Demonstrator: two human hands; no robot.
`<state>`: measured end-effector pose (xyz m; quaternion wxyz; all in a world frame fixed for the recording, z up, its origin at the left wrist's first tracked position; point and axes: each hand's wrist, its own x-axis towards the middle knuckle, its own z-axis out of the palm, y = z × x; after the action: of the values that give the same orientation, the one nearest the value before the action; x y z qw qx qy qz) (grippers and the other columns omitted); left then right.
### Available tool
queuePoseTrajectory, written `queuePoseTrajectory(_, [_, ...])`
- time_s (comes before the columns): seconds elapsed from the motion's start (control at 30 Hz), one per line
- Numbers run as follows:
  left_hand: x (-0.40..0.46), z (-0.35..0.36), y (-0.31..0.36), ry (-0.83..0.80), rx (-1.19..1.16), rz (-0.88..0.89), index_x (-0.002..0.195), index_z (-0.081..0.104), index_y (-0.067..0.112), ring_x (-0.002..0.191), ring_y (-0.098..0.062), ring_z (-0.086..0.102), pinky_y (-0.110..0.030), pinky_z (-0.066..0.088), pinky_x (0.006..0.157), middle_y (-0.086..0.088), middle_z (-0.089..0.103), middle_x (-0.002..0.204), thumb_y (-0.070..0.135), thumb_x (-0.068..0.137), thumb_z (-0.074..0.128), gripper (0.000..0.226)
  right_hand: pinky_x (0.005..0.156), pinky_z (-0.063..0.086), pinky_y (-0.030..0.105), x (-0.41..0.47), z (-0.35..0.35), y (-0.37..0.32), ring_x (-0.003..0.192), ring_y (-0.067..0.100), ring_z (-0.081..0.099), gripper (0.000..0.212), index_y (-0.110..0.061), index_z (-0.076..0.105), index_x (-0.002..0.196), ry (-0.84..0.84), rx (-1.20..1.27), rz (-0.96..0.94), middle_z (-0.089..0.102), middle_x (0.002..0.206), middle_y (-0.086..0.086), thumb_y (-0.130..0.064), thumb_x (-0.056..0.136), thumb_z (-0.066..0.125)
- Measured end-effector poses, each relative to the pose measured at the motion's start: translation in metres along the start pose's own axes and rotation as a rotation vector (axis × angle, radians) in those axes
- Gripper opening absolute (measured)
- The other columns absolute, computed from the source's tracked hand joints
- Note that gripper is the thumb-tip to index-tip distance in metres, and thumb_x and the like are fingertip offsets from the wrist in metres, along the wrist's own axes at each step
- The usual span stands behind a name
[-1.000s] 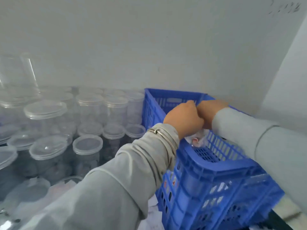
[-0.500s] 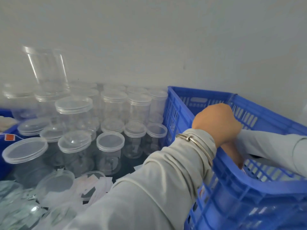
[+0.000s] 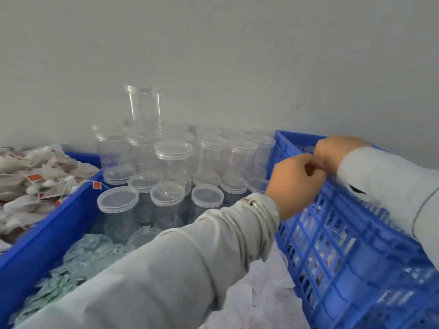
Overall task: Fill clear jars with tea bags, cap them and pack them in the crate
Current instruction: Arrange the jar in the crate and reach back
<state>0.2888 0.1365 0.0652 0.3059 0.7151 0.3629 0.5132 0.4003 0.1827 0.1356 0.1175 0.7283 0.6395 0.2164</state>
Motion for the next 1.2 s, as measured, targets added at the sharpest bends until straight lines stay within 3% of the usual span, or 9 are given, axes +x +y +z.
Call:
queuePoseTrajectory(0.13, [-0.044,-0.091,-0.044,-0.027,0.229,-0.061,0.076,0.060,0.029,0.050,0.007,0.051,-0.003,0.038,0.052,0.012,0.059,0.061,0.011,0.084,0.058,0.020,0.066,0.038,0.028,-0.016,-0.025,-0.058,0.081,0.028,0.058,0.015,-0.019,0.062,0.085,0.191,0.030,-0.163,0.062,0.087,0.005,-0.015,0.086,0.048])
queuePoseTrajectory(0.27, [-0.090,-0.184,-0.071,0.015,0.366,-0.181,0.074,0.060,0.034,0.063,0.007,0.056,-0.005,0.044,0.060,0.015,0.062,0.071,0.012,0.087,0.059,0.025,0.086,0.047,0.033,-0.019,-0.038,-0.143,0.106,0.031,0.059,0.043,-0.014,0.060,0.119,0.155,0.377,-0.291,0.062,0.120,0.012,-0.043,0.088,0.055])
queuePoseTrajectory(0.37, [-0.126,-0.239,-0.082,0.076,0.407,-0.256,0.073,0.061,0.036,0.064,0.004,0.058,-0.008,0.045,0.058,0.012,0.064,0.069,0.014,0.088,0.062,0.027,0.101,0.039,0.035,-0.019,-0.032,-0.210,0.127,0.031,0.046,0.090,-0.005,0.034,0.142,-0.048,0.759,-0.219,0.043,0.143,0.014,-0.063,0.078,0.061])
queuePoseTrajectory(0.5, [-0.161,-0.287,-0.098,0.179,0.367,-0.351,0.074,0.064,0.030,0.050,0.001,0.051,-0.011,0.041,0.047,0.001,0.065,0.068,0.010,0.087,0.060,0.025,0.107,0.037,0.043,-0.010,-0.017,-0.278,0.131,0.032,0.041,0.117,-0.006,0.016,0.147,-0.115,1.272,0.030,0.037,0.146,0.014,-0.064,0.063,0.075])
queuePoseTrajectory(0.7, [-0.170,-0.318,-0.117,0.284,0.266,-0.440,0.075,0.066,0.025,0.040,0.000,0.042,-0.011,0.034,0.040,0.013,0.057,0.052,0.009,0.087,0.059,0.021,0.096,0.042,0.040,-0.003,-0.011,-0.319,0.119,0.034,0.052,0.099,-0.008,0.031,0.135,0.096,1.526,0.301,0.050,0.134,0.014,-0.050,0.062,0.083])
queuePoseTrajectory(0.93, [-0.173,-0.306,-0.107,0.182,0.311,-0.304,0.096,0.053,0.040,0.066,0.007,0.051,-0.009,0.041,0.060,0.016,0.056,0.090,0.026,0.087,0.062,0.019,0.100,0.042,0.044,-0.064,-0.013,-0.320,0.115,0.023,0.049,0.079,-0.016,0.050,0.123,0.584,1.725,0.119,0.053,0.122,0.004,-0.041,0.056,0.084])
queuePoseTrajectory(1.07, [-0.176,-0.300,-0.098,0.171,0.265,-0.230,0.104,0.037,0.053,0.092,0.009,0.049,-0.008,0.042,0.077,0.024,0.046,0.110,0.059,0.069,0.067,0.047,0.099,0.046,0.045,-0.135,0.020,-0.327,0.116,0.013,0.051,0.097,-0.026,0.043,0.134,0.461,1.850,-0.047,0.049,0.127,-0.003,-0.051,0.050,0.085])
queuePoseTrajectory(1.13, [-0.179,-0.297,-0.096,0.058,0.298,-0.217,0.112,0.032,0.053,0.103,0.012,0.046,-0.007,0.041,0.085,0.025,0.041,0.121,0.069,0.057,0.064,0.066,0.095,0.048,0.047,-0.163,0.038,-0.332,0.113,0.010,0.052,0.098,-0.038,0.043,0.130,0.386,1.849,-0.117,0.051,0.123,-0.009,-0.059,0.044,0.085])
queuePoseTrajectory(1.2, [-0.182,-0.294,-0.097,-0.102,0.367,-0.220,0.123,0.024,0.055,0.112,0.015,0.040,-0.008,0.039,0.093,0.028,0.034,0.129,0.066,0.059,0.071,0.081,0.091,0.050,0.045,-0.181,0.049,-0.334,0.111,0.010,0.055,0.088,-0.049,0.045,0.123,0.372,1.796,-0.280,0.054,0.117,-0.017,-0.048,0.043,0.083])
